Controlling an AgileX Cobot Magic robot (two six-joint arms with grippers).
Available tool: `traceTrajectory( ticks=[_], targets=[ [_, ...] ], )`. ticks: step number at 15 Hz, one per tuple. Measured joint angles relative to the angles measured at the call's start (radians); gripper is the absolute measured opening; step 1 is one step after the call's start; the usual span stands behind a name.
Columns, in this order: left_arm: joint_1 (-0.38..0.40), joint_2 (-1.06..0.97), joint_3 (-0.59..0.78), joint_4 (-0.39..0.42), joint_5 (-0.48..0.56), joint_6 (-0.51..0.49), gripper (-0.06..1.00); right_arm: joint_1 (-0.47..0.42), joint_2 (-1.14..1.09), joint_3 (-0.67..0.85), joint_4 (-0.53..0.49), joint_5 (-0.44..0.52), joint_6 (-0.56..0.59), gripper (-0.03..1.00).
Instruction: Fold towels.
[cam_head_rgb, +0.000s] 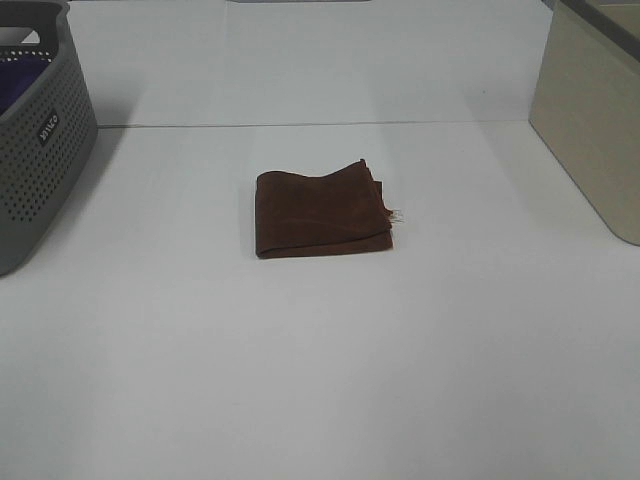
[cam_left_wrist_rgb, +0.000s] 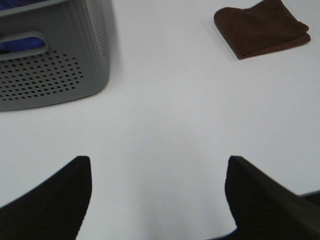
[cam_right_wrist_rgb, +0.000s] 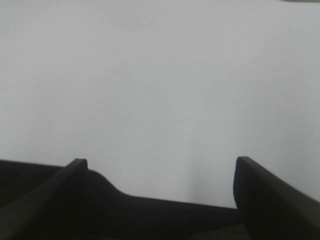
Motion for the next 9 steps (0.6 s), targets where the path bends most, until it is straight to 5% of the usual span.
traceTrajectory(
  ticks=[9],
  targets=[
    [-0.038, -0.072, 0.000, 0.000, 0.000, 0.000, 0.71, -0.046, -0.309, 0.000, 0.003, 0.001, 0.000, 0.75]
  ],
)
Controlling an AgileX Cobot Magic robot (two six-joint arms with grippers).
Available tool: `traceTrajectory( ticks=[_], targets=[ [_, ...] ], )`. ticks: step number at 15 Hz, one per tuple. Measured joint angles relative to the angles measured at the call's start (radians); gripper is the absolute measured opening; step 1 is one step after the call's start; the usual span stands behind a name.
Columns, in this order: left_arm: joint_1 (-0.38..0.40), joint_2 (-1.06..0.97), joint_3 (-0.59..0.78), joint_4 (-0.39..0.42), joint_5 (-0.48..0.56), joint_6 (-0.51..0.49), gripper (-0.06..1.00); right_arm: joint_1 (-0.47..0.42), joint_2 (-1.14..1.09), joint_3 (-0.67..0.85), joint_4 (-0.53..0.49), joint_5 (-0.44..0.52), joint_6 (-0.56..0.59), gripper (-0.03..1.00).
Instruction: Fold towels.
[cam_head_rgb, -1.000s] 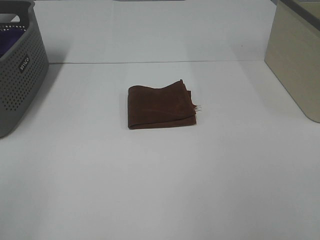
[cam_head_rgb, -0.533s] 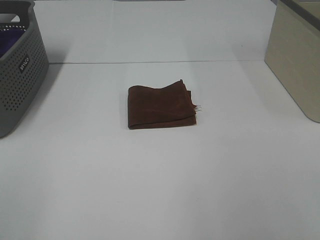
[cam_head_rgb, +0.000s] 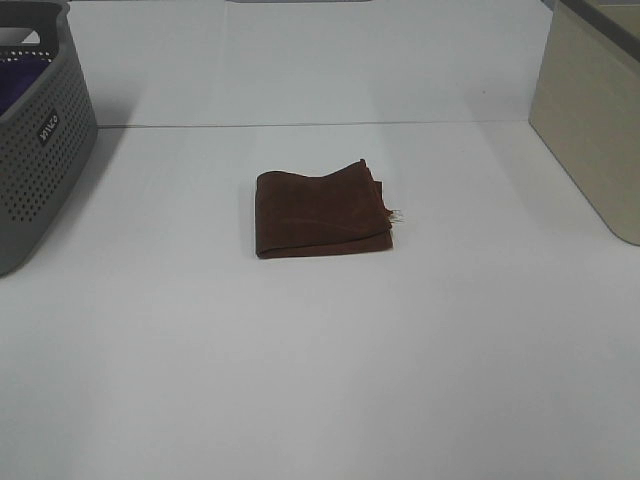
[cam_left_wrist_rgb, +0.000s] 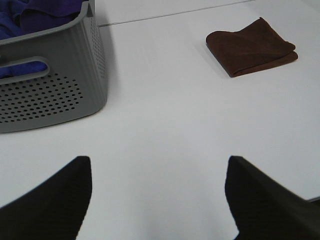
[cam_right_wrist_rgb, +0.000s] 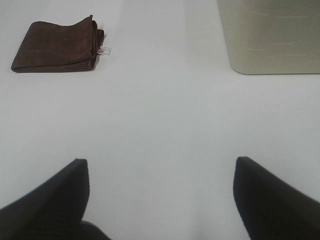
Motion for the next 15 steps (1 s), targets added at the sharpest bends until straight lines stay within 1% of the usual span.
traceTrajectory(
  ticks=[15],
  targets=[
    [0.000, 0.000, 0.000, -0.001, 0.000, 0.000, 0.71, 0.000, -0.017, 0.000, 0.000, 0.000, 0.000, 0.75]
  ],
)
